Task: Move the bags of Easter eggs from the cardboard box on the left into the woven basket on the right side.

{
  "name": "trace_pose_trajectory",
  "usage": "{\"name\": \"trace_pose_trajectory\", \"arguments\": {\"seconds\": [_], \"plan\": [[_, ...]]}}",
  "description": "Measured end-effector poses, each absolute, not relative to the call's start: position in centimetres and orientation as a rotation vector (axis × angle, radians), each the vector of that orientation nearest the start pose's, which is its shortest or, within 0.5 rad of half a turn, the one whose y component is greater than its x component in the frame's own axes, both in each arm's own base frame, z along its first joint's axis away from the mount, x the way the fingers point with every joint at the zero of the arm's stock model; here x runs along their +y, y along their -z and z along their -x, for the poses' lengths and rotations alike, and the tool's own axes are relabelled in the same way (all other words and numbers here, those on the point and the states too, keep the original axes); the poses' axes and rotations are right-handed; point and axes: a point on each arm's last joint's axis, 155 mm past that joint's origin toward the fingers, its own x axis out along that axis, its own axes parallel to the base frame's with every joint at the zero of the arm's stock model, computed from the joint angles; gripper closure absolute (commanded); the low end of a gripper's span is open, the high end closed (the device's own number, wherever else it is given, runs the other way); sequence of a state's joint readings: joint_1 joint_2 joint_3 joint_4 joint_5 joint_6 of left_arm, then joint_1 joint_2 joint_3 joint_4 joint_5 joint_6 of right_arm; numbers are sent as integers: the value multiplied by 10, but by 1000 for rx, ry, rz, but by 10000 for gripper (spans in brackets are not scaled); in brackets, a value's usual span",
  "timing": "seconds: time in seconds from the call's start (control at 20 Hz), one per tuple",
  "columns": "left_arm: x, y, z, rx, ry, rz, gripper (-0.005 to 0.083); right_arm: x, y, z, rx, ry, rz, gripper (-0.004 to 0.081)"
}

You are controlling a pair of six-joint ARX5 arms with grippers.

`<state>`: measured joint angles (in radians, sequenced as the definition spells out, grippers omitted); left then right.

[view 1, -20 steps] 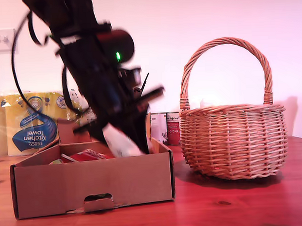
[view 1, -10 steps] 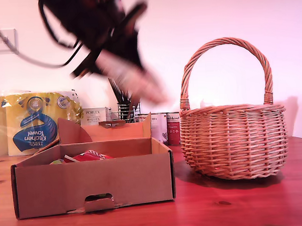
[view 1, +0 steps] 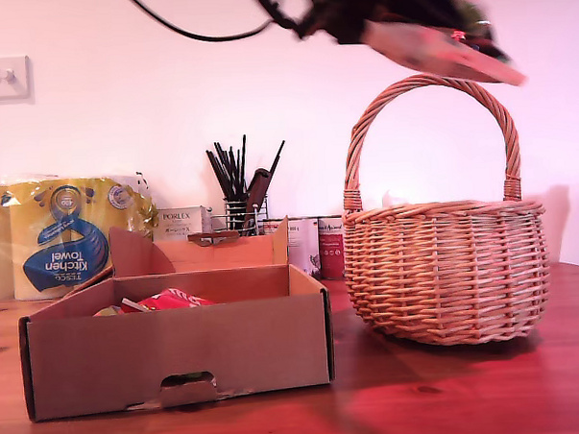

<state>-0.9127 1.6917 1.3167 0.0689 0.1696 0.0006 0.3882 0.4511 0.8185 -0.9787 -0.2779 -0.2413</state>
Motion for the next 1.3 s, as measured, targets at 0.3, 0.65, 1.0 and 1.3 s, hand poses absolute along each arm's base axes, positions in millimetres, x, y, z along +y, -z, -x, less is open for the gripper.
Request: {"name": "trace_pose_trajectory", "arguments": {"seconds": [0.3,0.65,1.0,1.3], "plan": [[-464,-195,-350,182,941,-353,796,115,-221,-147,538,-717,259,783],[-464,-208,-357,101,884,-397,520,115,-221,-147,539,-717,259,783],[-465,-214,-361,65,860,-383,223,115,-221,-147,539,-717,259,783],[-463,-201,-358,115,854,-415,642,115,-221,-147,539,-717,259,783]]}}
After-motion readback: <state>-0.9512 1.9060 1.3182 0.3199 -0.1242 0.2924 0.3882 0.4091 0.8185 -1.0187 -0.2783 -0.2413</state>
